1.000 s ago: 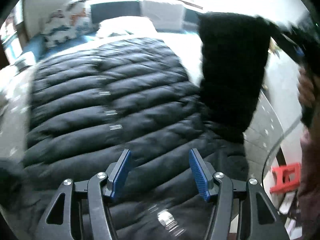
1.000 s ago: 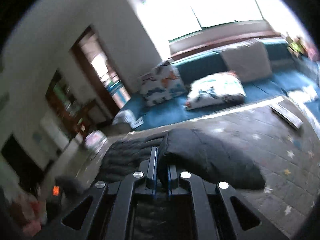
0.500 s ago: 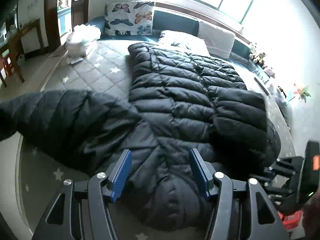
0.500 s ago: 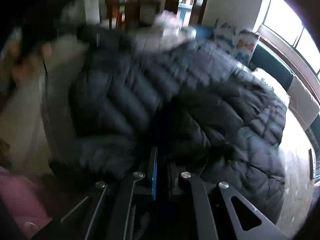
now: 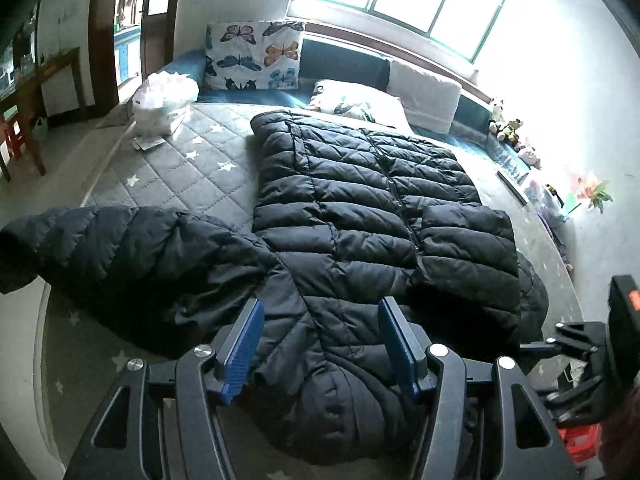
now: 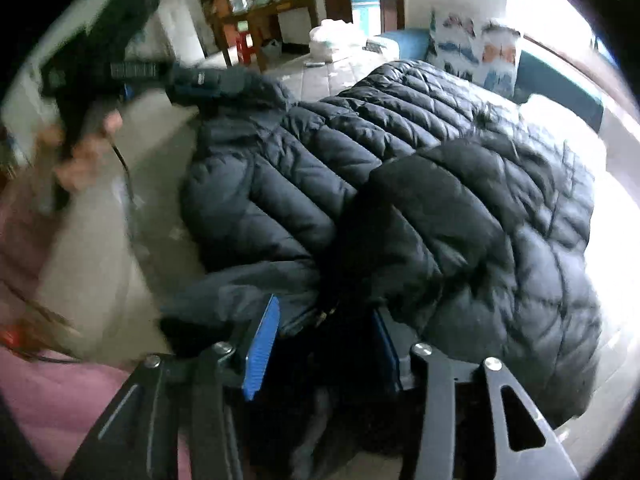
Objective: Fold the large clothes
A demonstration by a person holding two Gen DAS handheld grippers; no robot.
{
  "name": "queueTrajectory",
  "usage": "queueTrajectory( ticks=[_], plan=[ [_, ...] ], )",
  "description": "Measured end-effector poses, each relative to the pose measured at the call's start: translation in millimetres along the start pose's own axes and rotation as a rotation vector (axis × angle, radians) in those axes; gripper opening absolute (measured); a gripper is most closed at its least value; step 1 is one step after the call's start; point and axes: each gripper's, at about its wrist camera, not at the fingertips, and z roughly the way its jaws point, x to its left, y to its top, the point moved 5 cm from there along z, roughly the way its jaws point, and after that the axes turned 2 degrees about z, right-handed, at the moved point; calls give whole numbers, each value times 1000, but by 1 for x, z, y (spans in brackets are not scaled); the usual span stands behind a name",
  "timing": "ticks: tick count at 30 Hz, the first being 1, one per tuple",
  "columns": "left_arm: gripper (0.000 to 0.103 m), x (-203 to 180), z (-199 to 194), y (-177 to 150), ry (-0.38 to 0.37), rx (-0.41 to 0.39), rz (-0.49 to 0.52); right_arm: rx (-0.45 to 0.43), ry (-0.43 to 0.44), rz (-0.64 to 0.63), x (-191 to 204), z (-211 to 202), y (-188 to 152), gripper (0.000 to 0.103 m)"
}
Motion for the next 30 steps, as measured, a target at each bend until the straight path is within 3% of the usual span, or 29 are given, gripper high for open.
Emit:
queueTrajectory(
  ticks=[2,4,8,10,12,16,21,23,27,30],
  plan=[
    [63,3,1,1,4,5,-4,-32,45,45,-5,-16,1,50],
    [63,5,4,0,4,9,-15,-72,30,94,-17,-30,5,50],
    [63,8,7,1,-3,11,-37,-98,-271,203,-62,-33,17,50],
    [63,7,4,0,-5,6,-37,-66,-326,265,-78,-17,23,50],
    [63,6,-1,-1,-8,-5,-32,-48,-292,273,-76,1,31,50],
    [63,8,-17,-2,1,-26,-28,-94,-170,165,-19,20,62,50],
    [63,12,-45,-6,8,-74,-33,-150,-94,61,26,11,82,50],
    [63,12,-52,-8,4,-87,-36,-170,-60,102,16,-4,79,50],
    [63,-3,-50,-15,-23,-69,-1,-169,-210,179,-46,-25,56,50],
    [63,-30,-30,-23,-71,-23,45,-126,-253,289,-95,-24,25,50]
  ],
)
